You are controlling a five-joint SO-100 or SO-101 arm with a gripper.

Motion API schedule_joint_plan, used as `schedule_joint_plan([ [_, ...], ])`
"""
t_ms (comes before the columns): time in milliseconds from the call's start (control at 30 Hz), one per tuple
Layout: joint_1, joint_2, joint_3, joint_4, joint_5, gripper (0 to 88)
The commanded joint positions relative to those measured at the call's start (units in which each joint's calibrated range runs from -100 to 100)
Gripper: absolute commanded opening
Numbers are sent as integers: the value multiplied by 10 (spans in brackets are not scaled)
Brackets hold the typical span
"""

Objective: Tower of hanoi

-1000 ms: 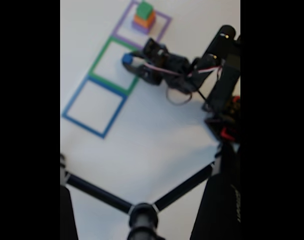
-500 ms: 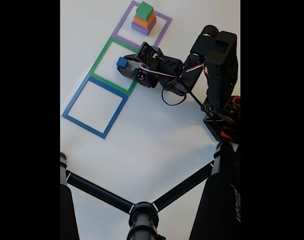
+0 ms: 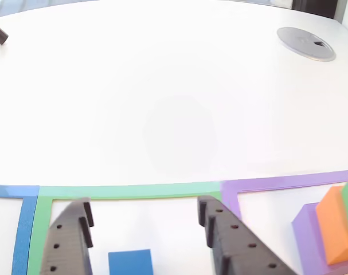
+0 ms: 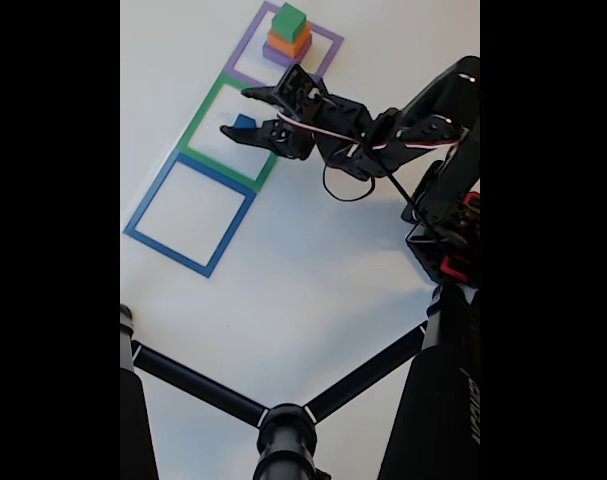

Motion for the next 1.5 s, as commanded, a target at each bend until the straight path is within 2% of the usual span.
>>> schedule_joint_plan([
  [0,44,-234,-43,315,0,84],
  [100,73,-341,-89,523,0,12],
  [367,114,-499,-301,976,0,7],
  [533,147,-515,-480,1184,0,7],
  [733,201,-512,-605,1312,0,7],
  [1000,258,-525,-619,1348,0,7],
  [1133,279,-545,-543,1295,0,118],
  [1267,304,-562,-399,1149,0,254],
  [1467,320,-541,-167,808,0,332],
])
